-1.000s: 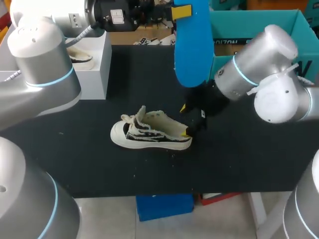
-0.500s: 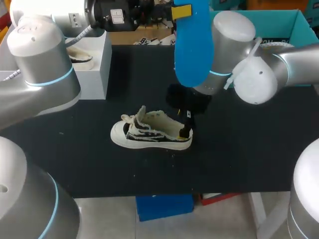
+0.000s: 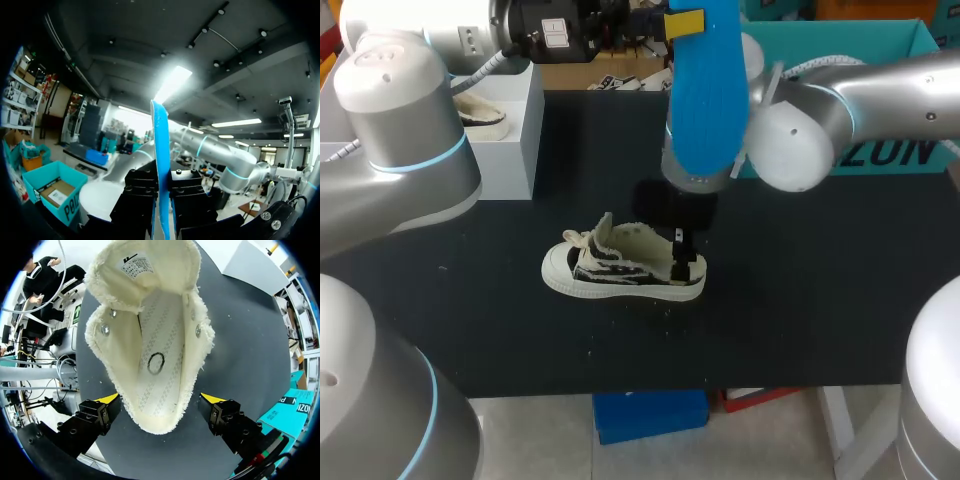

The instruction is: Take the shoe out of the shoebox, open the shoe tongue, remove and reinsert the insole, then place the shoe into the shoebox

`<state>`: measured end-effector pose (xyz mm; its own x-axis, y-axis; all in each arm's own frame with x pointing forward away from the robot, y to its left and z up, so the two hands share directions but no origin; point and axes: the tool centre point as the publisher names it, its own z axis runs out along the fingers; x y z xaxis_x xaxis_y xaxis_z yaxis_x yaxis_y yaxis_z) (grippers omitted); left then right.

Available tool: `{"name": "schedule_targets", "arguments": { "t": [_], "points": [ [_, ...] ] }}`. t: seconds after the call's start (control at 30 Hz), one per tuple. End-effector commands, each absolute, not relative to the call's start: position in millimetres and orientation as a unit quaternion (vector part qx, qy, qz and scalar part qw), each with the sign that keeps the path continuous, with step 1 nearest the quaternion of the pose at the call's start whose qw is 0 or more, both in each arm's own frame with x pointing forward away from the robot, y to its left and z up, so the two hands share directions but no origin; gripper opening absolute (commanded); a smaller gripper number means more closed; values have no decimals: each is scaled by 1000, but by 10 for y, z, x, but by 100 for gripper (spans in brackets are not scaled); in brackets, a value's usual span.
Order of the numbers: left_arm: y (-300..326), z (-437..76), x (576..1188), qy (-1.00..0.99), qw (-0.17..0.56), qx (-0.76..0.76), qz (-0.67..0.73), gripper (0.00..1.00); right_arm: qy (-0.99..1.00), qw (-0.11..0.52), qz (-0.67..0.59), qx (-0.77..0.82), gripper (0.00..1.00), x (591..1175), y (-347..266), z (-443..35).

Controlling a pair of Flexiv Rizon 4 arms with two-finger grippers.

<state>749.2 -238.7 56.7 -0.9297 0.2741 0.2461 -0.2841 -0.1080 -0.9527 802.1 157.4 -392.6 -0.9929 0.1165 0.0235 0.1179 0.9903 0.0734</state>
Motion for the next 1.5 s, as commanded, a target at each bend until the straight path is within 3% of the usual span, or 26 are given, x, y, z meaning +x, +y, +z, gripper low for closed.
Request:
{"name": "schedule_targets", "arguments": {
  "t": [0.03, 0.73, 1.5],
  "points": [
    [-2395, 559, 7486, -641, 186, 4, 745, 0, -998, 11, -27, -60, 100, 8054, 1638, -3991],
    [-2395, 559, 7486, -641, 186, 4, 745, 0, -997, 12, -55, -60, 100, 8039, 1676, -4088],
    [-2395, 559, 7486, -641, 186, 4, 745, 0, -957, -29, -284, -55, 100, 8044, 1630, -4095]
  ]
}}
